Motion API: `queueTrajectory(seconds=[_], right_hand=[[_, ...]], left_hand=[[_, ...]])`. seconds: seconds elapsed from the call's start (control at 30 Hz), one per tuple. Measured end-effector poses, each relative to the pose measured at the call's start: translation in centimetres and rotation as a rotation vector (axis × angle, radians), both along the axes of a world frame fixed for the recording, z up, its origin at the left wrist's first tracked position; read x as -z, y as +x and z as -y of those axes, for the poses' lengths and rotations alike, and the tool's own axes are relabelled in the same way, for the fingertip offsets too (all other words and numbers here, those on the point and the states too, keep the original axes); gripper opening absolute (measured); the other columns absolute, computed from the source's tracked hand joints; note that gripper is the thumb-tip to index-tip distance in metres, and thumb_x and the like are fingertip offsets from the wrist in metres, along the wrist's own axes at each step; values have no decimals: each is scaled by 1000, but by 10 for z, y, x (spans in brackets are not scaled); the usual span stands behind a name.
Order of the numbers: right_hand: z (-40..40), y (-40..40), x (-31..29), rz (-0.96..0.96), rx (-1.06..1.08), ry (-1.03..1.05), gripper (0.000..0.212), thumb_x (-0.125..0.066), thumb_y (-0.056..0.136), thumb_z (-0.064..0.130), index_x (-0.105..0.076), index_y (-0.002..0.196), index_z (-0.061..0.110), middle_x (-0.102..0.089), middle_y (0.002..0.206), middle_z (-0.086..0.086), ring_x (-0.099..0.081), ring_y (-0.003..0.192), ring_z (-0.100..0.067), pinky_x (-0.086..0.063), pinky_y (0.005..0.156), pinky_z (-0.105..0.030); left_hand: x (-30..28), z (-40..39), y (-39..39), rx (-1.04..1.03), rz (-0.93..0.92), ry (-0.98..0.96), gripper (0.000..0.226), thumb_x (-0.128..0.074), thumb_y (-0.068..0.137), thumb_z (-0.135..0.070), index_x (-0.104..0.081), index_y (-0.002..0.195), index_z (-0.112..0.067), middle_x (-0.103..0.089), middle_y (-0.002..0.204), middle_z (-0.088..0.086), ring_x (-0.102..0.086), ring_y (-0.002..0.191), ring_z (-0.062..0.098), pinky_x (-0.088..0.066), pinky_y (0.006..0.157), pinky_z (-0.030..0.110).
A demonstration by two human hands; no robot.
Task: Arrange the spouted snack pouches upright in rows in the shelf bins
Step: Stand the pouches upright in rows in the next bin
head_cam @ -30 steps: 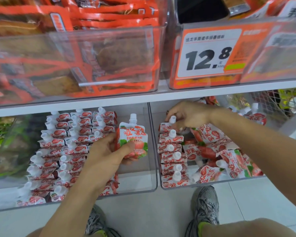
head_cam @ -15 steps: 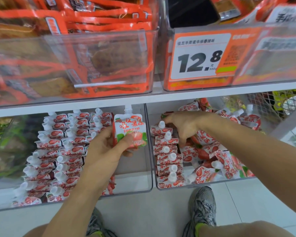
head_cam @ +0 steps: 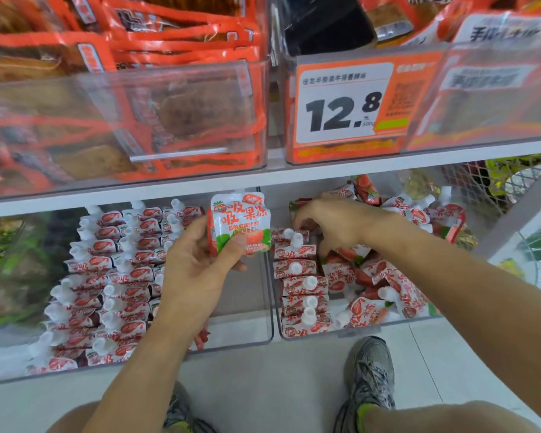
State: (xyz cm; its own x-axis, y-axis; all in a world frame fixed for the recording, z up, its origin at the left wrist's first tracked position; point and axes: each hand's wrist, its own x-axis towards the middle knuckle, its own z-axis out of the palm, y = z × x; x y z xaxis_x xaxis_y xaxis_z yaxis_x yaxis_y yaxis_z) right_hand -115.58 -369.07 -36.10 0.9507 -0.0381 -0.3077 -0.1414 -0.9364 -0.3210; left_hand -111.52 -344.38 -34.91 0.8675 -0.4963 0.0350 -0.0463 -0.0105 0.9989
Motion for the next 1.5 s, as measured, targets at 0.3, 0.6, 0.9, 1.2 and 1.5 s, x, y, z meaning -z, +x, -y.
queueTrajectory(seconds=[0.3,0.6,0.9,1.2,1.5], right_hand=[[-4,-24,-9,243,-3,120,50,-61,84,-6,-63,126,20,-68,121,-1,-62,112,-19,-50,93,-31],[-67,-49,-19,507,284,1029,48,-76,84,21,-57,128,20,-66,111,-3,-66,90,-29,-57,79,-45],[-41,-68,-25,547,722,1288,20,-67,89,17,-63,100,1,-76,101,-5,-74,90,-32,-53,97,-45],[-9,13,14,247,284,205,28,-65,92,40,-61,106,16,-64,94,1,-59,88,-16,-37,69,-24],[7,37,4,-73,49,73,23,-65,89,12,-60,99,31,-62,108,7,-59,103,-19,-50,86,-34]], left_hand=[[-3,7,0,93,91,-27,46,-65,84,-9,-55,128,-6,-71,112,1,-68,98,11,-57,74,22],[-3,4,-2,239,211,34,49,-65,90,-23,-50,137,-22,-64,126,-6,-61,118,16,-50,99,35],[17,-1,-12,311,212,394,85,-73,68,-63,-37,141,-42,-47,131,-29,-48,112,-15,-42,87,3],[18,1,-16,252,126,286,78,-76,66,-50,-43,136,-42,-53,125,-27,-50,115,-10,-50,81,11],[17,0,-7,306,109,298,76,-81,66,-48,-44,133,-45,-54,126,-26,-53,117,-3,-55,87,27]])
